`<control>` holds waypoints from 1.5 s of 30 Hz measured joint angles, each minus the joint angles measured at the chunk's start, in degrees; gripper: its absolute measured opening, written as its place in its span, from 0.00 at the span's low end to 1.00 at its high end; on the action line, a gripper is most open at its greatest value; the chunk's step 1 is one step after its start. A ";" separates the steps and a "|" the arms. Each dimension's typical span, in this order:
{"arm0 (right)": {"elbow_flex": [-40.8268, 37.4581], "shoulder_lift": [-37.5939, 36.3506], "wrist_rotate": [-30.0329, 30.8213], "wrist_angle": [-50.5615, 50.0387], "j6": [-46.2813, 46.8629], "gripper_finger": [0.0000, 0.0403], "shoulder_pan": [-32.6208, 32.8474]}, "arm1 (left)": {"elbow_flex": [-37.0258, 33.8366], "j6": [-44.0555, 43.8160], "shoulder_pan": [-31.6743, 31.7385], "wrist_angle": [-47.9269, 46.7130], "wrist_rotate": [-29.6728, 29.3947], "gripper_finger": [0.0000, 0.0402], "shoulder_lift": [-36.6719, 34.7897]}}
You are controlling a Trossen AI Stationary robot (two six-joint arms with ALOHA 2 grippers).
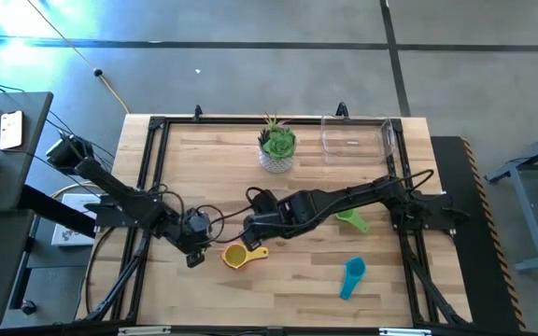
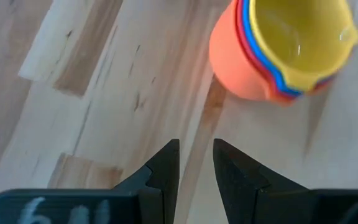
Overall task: Nest measuring cups in basket
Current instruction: Move the nested measuring cups to the bottom of the table
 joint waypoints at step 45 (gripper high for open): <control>-0.01 0.00 -1.78 -1.59 -4.55 0.17 0.69 | 15.67 5.71 8.80 15.11 6.18 0.22 27.80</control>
